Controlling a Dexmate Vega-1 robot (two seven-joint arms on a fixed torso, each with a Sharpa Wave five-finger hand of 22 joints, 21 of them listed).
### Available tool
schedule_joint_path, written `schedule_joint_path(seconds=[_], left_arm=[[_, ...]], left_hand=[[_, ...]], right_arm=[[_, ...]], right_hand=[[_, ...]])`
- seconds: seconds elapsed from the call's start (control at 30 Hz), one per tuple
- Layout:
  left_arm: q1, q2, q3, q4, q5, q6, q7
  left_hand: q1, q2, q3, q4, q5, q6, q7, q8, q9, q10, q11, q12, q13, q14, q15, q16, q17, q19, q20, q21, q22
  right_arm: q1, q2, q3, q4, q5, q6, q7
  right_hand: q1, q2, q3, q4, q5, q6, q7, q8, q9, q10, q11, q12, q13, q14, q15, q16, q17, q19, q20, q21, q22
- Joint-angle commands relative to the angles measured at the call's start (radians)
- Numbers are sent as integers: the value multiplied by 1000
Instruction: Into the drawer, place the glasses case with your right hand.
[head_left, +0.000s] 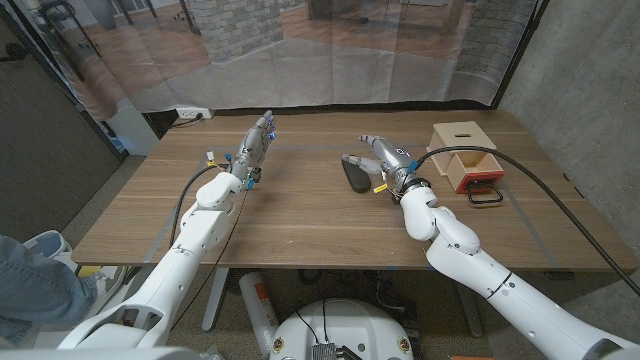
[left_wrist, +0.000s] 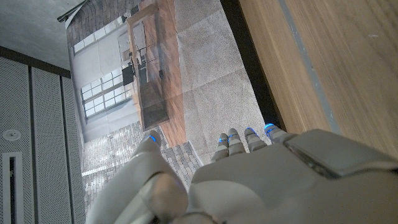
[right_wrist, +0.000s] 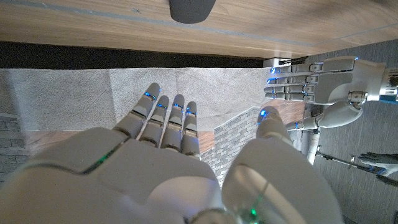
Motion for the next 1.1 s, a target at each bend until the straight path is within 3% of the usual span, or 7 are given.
schedule_joint_path(seconds=[0.03,0.5,1.1], left_arm=[[-1,0,0,-3,-1,0,-3],[-3,-3,5,-2,2,-4,-3],[14,-4,2,-17,2,-2,9]], left_hand=[[2,11,-3,-2,-3,2,0,5,3,-3,7,1,4,-2,3,2,5,-45,-33,-3,6],[3,13,-5,-2,-4,3,-2,5,3,-3,7,1,4,-3,2,1,5,-46,-29,-5,6],[3,14,-8,-2,-6,3,-4,4,3,-4,7,0,4,-2,1,1,5,-47,-29,-7,6]], right_arm=[[7,-1,-36,-8,-80,-48,29],[13,10,-65,1,-155,-104,57],[33,43,-109,33,-207,-166,101]], right_hand=[[-6,-5,-4,-1,10,-4,2,-1,5,1,-3,0,5,5,5,-1,6,1,9,-8,1],[-12,-7,-9,2,13,-3,3,-1,5,3,1,0,6,8,8,-1,7,2,12,-12,1],[-35,-12,-27,13,20,-30,25,-12,5,-13,19,-8,6,-7,33,-8,9,-8,30,-30,2]])
